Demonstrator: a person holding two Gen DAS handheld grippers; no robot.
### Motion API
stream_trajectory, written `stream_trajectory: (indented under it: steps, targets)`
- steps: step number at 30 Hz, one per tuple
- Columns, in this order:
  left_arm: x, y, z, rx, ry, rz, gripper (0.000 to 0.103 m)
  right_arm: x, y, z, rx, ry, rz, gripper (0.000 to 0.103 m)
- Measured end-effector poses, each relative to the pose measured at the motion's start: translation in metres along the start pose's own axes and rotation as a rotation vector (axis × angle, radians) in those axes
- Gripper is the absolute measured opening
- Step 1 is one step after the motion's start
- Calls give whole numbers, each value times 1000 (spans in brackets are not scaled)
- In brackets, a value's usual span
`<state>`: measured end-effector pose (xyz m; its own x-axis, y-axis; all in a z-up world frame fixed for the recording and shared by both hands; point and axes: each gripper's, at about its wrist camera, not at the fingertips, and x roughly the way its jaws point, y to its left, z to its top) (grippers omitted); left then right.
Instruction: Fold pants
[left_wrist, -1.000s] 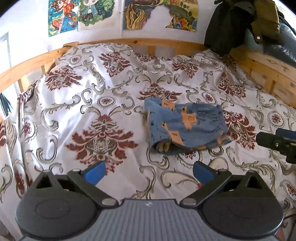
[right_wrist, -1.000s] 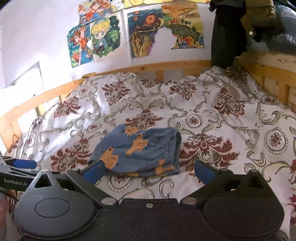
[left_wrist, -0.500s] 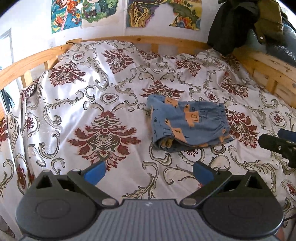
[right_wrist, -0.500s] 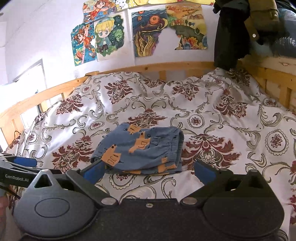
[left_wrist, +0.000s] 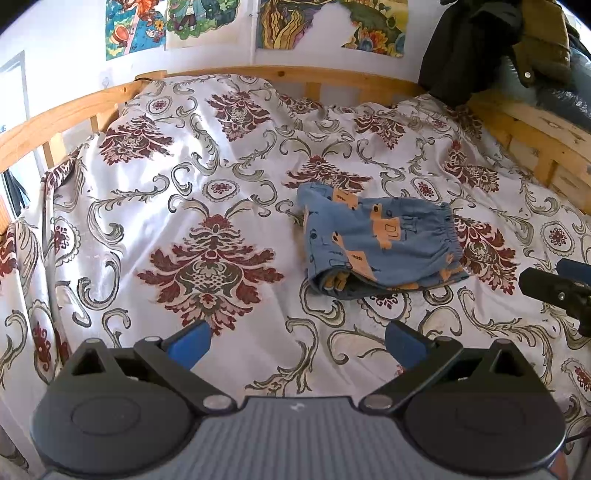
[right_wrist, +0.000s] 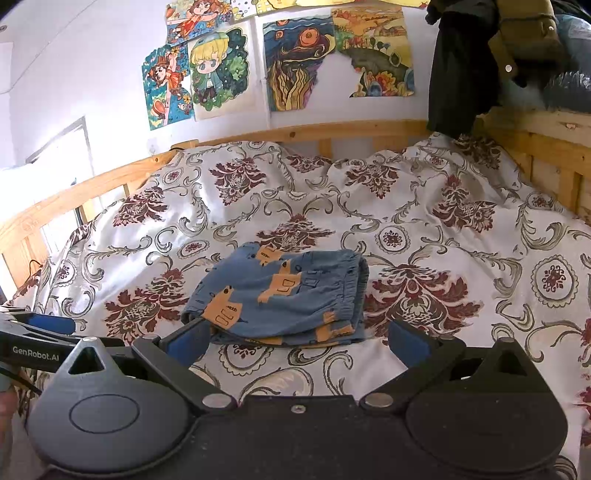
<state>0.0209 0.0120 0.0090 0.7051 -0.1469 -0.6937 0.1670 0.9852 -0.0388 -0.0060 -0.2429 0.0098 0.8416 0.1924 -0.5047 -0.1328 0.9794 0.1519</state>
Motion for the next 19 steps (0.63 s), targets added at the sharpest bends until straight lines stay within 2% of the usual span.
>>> stream_trajectory:
  steps: [8,10,12,19]
  targets:
    - [2,0,2,-13,26,-4,103,0,1,-1,-2,2,0,102]
    - [2,1,3,-20,45,-58,103,0,1,0,-1,2,1,102]
    - [-2,0,3,-11,22,-100,103,0,1,0,0,2,2,102]
    - [-4,-3,2,-7,5,-83,103,0,4,-3,-4,0,9,102]
